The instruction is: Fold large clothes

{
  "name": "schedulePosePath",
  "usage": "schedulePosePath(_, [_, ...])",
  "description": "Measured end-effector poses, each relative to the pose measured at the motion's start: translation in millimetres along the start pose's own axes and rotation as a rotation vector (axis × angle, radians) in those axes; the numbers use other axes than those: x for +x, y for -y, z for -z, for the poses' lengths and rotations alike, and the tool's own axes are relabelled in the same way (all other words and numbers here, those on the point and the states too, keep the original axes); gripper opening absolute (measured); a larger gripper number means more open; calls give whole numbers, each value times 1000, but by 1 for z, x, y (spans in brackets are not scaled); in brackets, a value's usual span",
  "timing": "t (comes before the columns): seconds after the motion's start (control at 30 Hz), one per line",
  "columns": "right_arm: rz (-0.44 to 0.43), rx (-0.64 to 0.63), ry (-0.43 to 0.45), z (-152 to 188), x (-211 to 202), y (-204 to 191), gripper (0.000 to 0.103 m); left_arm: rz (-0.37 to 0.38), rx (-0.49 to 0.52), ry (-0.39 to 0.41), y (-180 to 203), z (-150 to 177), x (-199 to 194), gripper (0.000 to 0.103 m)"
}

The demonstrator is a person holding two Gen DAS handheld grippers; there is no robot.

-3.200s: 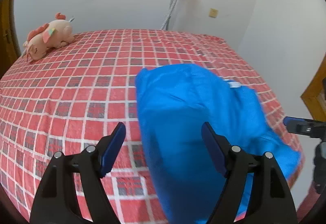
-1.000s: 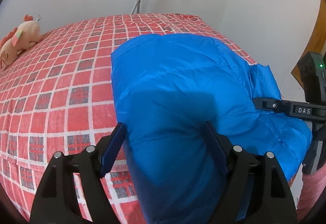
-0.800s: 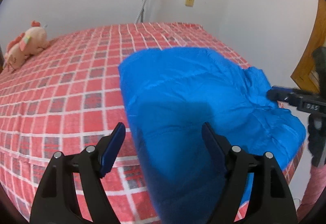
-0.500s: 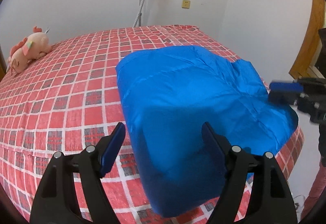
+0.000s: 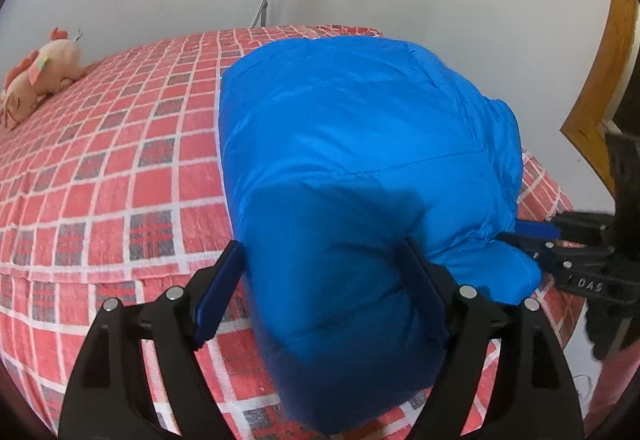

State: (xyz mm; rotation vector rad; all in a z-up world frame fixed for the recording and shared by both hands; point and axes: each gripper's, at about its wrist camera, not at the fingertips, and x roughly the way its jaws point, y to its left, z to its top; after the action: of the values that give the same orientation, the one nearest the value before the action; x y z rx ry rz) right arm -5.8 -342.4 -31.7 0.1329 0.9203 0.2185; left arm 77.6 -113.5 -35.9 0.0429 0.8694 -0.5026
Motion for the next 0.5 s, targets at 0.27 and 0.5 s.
schedulePosePath(0.27, [15, 39, 72, 11, 0, 1, 24, -23, 4, 27, 4, 4, 3, 80])
schedulePosePath(0.5, [5, 71, 90, 13, -9, 0, 24, 4, -29, 11, -1, 2, 2, 80])
